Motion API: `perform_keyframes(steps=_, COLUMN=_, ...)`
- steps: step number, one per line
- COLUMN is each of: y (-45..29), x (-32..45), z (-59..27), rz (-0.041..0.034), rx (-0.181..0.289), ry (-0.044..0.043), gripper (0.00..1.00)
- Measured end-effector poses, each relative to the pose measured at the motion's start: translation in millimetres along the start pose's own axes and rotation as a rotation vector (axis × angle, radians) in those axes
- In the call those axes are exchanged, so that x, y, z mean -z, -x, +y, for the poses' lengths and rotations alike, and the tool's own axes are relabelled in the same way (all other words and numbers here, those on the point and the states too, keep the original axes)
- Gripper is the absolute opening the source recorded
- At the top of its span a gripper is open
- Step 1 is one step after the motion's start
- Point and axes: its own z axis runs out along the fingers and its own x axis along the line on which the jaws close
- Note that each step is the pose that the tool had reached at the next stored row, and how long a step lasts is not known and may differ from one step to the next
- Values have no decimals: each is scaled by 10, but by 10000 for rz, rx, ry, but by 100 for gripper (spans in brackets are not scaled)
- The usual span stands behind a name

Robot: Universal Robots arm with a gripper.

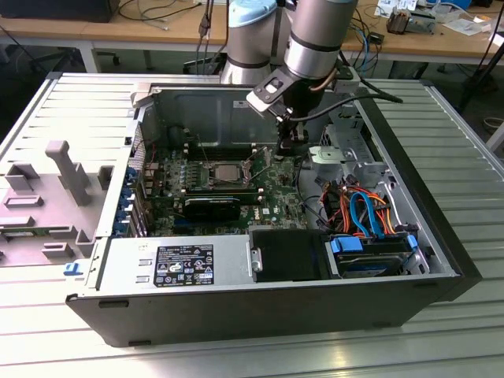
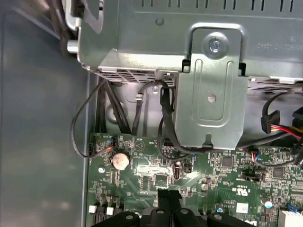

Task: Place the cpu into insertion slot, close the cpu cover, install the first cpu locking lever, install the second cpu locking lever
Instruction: 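Close the cpu cover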

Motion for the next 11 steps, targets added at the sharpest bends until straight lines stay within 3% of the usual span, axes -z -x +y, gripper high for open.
perform_keyframes(steps=4, y=1, x=-81, z=8, rz=-2, rx=36, ry=-8, gripper=11)
perform_keyframes(steps=8, y=-4, x=-120, z=7, rz=78, rx=483, ry=-10, gripper=11)
perform_keyframes(steps=11, y=-16, x=-129, z=-26, rz=185, rx=567, ry=0, gripper=11)
